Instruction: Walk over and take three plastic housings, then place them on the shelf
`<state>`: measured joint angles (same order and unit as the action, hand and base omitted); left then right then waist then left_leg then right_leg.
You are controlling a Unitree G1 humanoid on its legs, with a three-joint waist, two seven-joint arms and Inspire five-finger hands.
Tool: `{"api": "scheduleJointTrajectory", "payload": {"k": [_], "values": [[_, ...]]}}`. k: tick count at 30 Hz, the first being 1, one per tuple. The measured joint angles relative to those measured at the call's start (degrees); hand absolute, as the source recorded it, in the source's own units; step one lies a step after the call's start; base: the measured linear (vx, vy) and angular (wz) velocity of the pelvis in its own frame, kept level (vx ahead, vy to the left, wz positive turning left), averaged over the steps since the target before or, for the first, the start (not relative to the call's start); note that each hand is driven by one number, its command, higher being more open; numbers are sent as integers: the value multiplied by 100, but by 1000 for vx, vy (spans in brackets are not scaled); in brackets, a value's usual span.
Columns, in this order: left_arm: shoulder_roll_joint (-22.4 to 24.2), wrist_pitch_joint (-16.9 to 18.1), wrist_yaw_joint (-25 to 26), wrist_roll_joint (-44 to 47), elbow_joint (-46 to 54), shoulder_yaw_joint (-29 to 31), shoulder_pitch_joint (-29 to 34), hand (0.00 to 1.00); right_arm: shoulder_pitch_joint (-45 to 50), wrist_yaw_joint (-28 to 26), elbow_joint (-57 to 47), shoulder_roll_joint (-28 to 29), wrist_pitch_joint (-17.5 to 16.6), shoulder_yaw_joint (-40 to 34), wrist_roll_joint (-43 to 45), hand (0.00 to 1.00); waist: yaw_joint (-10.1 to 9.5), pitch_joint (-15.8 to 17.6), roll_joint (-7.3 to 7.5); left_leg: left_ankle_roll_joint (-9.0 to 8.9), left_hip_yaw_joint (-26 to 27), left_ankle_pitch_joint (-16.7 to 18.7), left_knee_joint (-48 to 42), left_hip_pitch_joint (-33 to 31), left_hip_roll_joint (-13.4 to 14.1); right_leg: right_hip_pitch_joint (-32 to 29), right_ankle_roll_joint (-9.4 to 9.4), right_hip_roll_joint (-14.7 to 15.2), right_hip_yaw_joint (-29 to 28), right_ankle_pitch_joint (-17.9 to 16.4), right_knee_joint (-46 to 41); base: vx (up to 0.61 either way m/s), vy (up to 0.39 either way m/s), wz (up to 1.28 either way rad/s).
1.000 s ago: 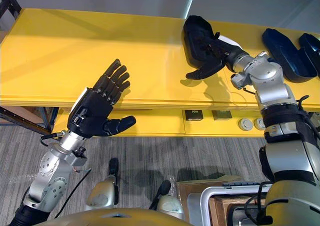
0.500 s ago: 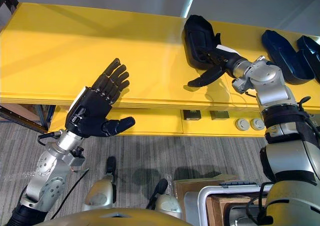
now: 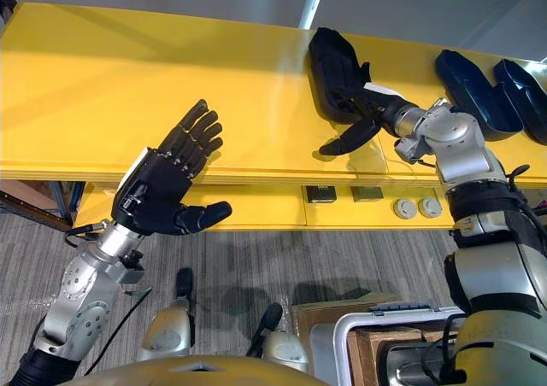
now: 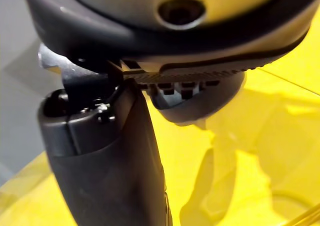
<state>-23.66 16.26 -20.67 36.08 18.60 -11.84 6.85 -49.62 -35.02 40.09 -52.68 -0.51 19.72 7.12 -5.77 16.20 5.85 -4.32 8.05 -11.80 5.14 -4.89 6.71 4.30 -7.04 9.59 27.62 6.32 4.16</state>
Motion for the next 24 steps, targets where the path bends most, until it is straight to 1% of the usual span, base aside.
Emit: {"api": "scheduleJointTrajectory", "payload": {"k": [5, 10, 16, 17, 19, 20, 21, 22, 24], "values": [[-104, -2, 0, -1, 0, -19, -5, 100, 103, -40, -50, 0, -1, 0, -1, 100, 2, -37, 59, -1, 7, 1, 0, 7, -3, 2, 0, 5, -5, 0, 1, 0, 0, 0], [-104, -5, 0, -3, 0, -25, -5, 100, 153, -20, -106, 0, -5, 0, 19, 100, 2, -42, 66, -3, 23, 3, 0, 41, -2, 24, 0, 7, -22, 0, 1, -2, -1, -1], [-92, -6, -10, -16, -1, -48, -6, 100, 186, 156, -244, 1, -32, -2, 951, 100, 74, -46, 61, -5, 40, 6, 0, 51, -6, 25, -7, 13, -44, 5, 2, -4, -1, -1], [-86, -6, -27, -17, -2, -48, -6, 100, 185, 278, -251, 2, -135, -35, 1164, 100, 98, -50, 55, -5, 39, 6, 0, 51, -7, 28, -8, 13, -42, 6, 5, 0, 0, 0], [-77, -6, -66, -17, -2, -46, -6, 100, 185, 399, -274, 2, -266, -167, 1313, 100, 119, -59, 37, -4, 40, 7, -1, 53, -13, 34, -8, 14, -38, 8, 10, 0, 0, 0], [-10, -6, -97, -21, -4, -37, -5, 100, 186, 568, -295, 2, -402, -355, 1540, 100, 126, -73, 9, 3, 79, -1, -1, 64, -26, 35, -6, 26, -37, 8, -2, 0, 0, 0], [79, -6, -116, -20, -4, -15, -4, 100, 187, 777, -443, 2, -442, -679, 1655, 100, 125, -100, -42, 3, 102, -1, -1, 83, -39, 44, -8, 44, -50, 8, -3, 0, 0, 0], [130, -6, -122, -20, -4, -3, -4, 100, 187, 919, -524, 2, -530, -843, 1726, 100, 130, -119, -74, 2, 107, 1, -1, 90, -44, 51, -9, 50, -51, 8, -3, 0, 0, 0], [285, 7, -151, -19, -3, 45, -2, 100, 247, 1523, -1025, 2, -919, -1553, 2095, 100, 137, -198, -214, -9, 128, 16, 0, 126, -50, 82, -11, 59, -55, 6, -7, 0, 0, 0]]}}
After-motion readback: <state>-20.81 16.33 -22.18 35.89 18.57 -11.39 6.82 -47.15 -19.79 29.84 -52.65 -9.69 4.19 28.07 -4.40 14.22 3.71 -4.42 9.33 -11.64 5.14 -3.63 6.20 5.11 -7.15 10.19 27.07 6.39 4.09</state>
